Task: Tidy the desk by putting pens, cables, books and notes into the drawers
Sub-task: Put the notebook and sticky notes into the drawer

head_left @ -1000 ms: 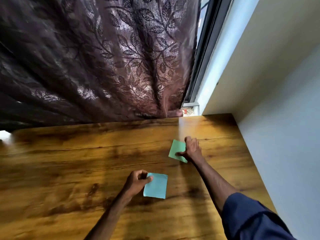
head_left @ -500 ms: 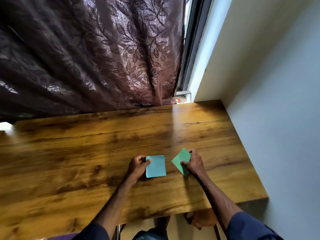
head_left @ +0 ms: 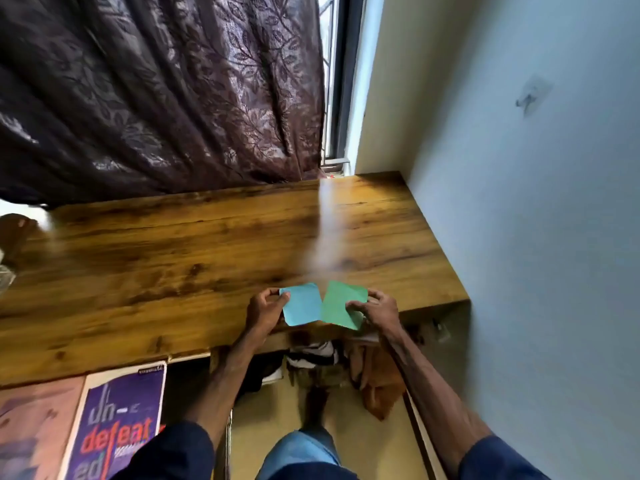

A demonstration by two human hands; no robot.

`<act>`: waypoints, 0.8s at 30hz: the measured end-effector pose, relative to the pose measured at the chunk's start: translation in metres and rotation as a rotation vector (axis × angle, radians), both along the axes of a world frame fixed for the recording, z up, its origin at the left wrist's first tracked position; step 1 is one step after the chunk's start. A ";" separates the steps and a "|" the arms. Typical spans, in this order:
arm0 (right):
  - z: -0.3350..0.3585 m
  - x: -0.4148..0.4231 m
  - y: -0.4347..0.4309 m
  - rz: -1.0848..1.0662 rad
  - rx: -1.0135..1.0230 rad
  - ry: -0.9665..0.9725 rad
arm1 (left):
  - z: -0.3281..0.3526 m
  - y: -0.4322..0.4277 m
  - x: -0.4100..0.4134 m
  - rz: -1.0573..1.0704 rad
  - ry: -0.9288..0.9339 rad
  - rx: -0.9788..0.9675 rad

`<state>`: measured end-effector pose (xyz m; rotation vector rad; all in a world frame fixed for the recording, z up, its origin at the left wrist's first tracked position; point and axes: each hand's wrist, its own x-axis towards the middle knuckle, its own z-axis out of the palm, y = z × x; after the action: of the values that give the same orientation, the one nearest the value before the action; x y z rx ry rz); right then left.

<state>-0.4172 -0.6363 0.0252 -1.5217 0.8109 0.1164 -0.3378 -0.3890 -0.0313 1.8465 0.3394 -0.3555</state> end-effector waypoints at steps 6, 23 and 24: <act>0.012 -0.129 0.029 -0.014 0.085 -0.041 | 0.016 0.002 -0.129 -0.028 -0.021 -0.035; 0.001 -0.220 0.172 0.177 0.297 0.042 | 0.028 0.130 -0.246 -0.048 -0.062 0.298; 0.001 -0.221 0.185 0.192 0.310 0.047 | 0.026 0.145 -0.249 -0.030 -0.055 0.310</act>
<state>-0.6382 -0.4513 0.0264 -1.3026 0.6486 0.4035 -0.5867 -0.2441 -0.0049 2.1631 0.3439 -0.2841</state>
